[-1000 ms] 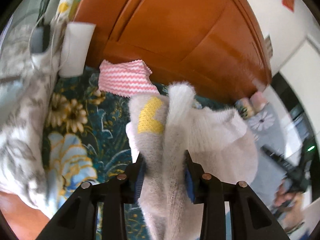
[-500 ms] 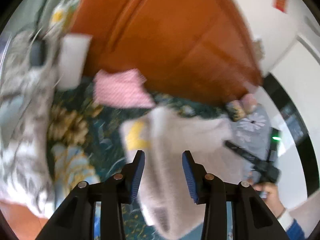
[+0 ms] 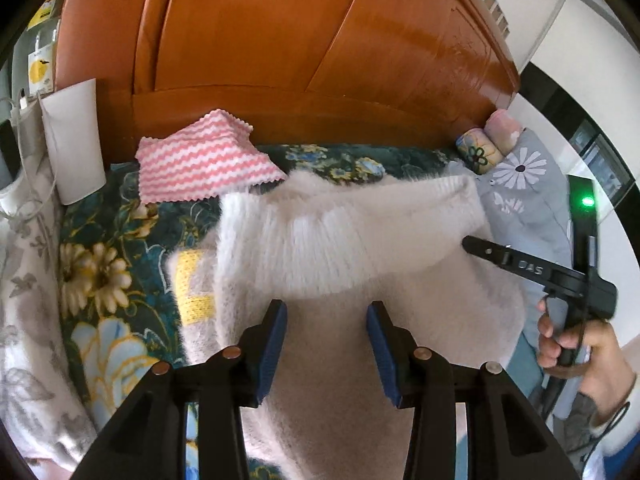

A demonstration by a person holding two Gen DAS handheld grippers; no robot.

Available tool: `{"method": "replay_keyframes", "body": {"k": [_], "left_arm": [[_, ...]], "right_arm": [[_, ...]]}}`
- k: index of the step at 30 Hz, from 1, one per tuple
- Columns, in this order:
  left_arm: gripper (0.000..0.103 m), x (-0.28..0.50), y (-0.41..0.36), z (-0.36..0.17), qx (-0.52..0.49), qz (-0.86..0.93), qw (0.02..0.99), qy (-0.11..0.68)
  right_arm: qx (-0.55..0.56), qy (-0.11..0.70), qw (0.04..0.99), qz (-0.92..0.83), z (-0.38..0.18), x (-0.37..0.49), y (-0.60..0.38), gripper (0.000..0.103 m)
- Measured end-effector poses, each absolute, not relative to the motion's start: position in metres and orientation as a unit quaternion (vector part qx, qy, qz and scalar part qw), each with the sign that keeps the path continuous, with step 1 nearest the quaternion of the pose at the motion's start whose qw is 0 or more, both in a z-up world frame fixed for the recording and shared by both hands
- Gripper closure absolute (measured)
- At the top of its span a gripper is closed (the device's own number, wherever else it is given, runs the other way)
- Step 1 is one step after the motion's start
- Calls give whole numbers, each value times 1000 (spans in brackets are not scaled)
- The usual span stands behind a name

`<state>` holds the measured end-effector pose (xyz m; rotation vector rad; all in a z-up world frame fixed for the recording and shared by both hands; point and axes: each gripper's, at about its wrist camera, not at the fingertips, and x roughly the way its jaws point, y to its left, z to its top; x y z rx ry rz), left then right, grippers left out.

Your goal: Fold clothes

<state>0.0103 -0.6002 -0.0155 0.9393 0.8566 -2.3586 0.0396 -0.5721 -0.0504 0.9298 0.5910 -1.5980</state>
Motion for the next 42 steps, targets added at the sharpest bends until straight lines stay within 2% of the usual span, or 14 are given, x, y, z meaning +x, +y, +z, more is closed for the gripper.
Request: {"method": "replay_keyframes", "body": {"k": [2,4,5,6,8,13,18,20,22,23,24,36,42], "left_arm": [[55,21,-592,-5,327,-866,223,306],[43,38,-577,0,308,-874,215,308],[33,44,-568,-2,307,-875,214,308],[27,50,-559,-6,309,-875,213,306],[24,58,-543,-12,316,-876,222,290],[19,67,-514,-28,347,-868,210,285],[1,72,-498,-40,369,-862,233,259],[1,76,-495,-46,372,-860,234,260],[0,81,-492,-51,370,-860,235,262],[0,83,-490,-52,368,-861,235,260],[0,85,-488,-53,366,-862,235,258],[0,88,-480,-58,360,-864,208,282],[0,88,-477,-61,365,-864,218,269]], "right_arm": [[393,228,575,-681,-36,45,-558,46],[377,216,585,-685,-22,56,-535,43],[366,211,589,-689,-15,63,-520,42],[356,206,589,-695,-12,68,-505,38],[344,185,585,-711,-12,79,-468,31],[399,146,542,-725,-49,108,-406,31],[421,170,510,-730,-78,131,-386,31],[427,167,500,-735,-88,137,-377,30],[424,158,495,-742,-93,140,-369,21],[417,162,489,-748,-95,142,-366,11],[411,166,484,-755,-96,145,-363,7],[380,185,474,-772,-87,165,-346,5],[382,172,456,-785,-89,167,-343,5]]}}
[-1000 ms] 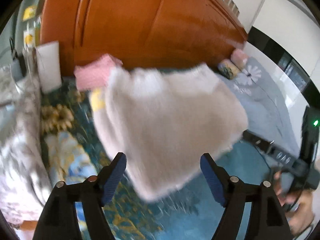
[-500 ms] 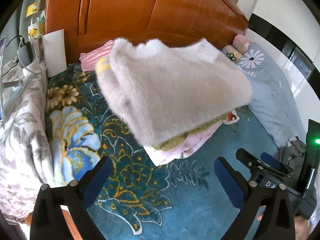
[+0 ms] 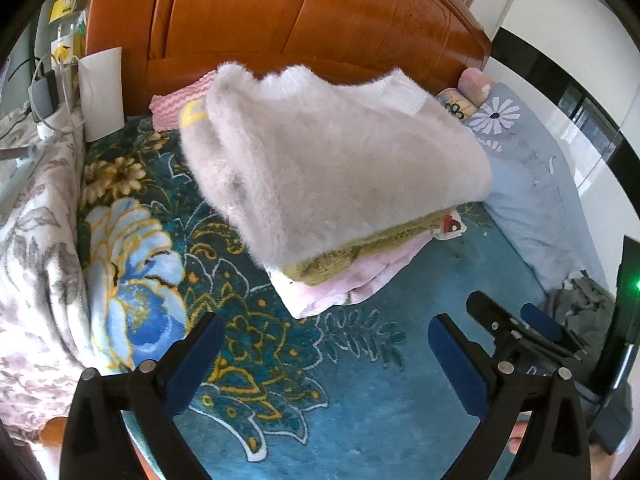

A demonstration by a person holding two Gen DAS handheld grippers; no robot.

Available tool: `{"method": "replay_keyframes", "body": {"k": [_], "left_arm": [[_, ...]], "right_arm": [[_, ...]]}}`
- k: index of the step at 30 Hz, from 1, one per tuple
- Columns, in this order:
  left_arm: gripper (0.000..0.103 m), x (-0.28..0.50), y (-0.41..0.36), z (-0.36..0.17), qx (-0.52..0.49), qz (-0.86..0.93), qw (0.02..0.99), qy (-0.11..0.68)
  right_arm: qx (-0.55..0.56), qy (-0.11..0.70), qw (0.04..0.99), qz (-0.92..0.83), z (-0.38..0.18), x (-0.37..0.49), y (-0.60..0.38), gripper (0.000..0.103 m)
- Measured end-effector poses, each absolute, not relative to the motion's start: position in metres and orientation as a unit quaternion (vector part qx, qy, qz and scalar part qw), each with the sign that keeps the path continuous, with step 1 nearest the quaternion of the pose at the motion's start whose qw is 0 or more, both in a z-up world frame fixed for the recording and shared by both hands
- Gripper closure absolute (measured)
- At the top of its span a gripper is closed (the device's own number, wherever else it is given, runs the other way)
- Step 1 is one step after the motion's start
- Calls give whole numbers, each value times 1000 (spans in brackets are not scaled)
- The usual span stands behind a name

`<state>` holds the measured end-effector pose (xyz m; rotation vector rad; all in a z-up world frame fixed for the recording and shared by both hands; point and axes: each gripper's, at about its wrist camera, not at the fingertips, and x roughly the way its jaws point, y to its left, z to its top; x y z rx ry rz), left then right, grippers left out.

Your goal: Fold clothes

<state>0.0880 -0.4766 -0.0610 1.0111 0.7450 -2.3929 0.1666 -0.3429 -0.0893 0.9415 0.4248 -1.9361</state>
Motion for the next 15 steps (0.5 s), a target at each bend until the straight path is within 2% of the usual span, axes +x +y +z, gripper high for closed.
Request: {"method": "replay_keyframes", "body": {"k": [15], "left_arm": [[0,90,-495,-77,363,-843,231,322]], "right_arm": [[367,206,469,-777,-88,177,-357,5]]}}
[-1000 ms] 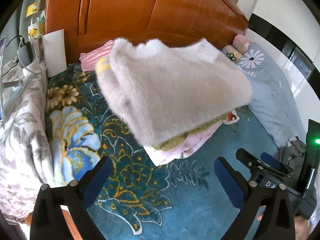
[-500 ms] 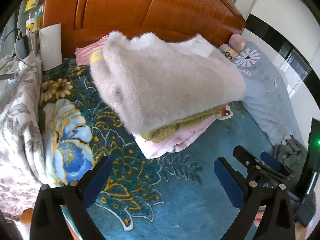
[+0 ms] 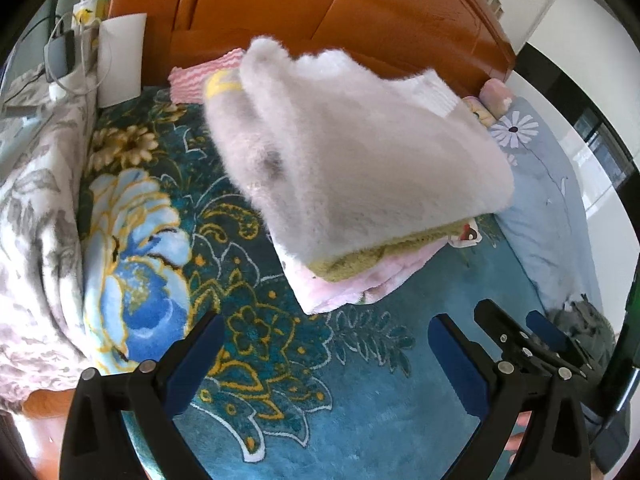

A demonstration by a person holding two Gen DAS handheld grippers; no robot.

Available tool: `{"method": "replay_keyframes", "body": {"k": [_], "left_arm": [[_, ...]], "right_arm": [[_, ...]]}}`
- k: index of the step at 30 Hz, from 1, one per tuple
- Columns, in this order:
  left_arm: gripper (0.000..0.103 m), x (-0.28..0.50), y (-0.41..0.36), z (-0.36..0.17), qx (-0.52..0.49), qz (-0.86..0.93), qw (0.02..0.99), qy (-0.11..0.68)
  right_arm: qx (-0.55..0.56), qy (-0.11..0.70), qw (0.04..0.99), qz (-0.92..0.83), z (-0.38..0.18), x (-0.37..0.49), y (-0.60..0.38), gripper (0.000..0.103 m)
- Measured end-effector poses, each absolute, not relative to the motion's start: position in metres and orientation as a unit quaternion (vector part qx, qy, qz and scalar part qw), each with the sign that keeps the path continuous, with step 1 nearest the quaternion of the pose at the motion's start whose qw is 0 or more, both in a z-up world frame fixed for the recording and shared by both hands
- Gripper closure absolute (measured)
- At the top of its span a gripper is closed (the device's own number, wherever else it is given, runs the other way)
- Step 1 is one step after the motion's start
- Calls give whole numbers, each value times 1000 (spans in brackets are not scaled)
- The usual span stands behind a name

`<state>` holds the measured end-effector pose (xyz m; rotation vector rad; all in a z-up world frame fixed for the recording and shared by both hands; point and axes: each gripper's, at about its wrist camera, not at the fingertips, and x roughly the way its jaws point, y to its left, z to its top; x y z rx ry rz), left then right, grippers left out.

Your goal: Fold clothes

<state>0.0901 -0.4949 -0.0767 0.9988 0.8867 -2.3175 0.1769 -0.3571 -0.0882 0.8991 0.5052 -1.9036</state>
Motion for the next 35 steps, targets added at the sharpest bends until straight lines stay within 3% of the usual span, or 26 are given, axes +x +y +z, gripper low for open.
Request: {"method": "replay_keyframes", "body": {"k": [35], "left_arm": [[0,77,-504,-78,367,-856,210,298]], "right_arm": [[361,228,468,-774,-83,185,-378,5]]}}
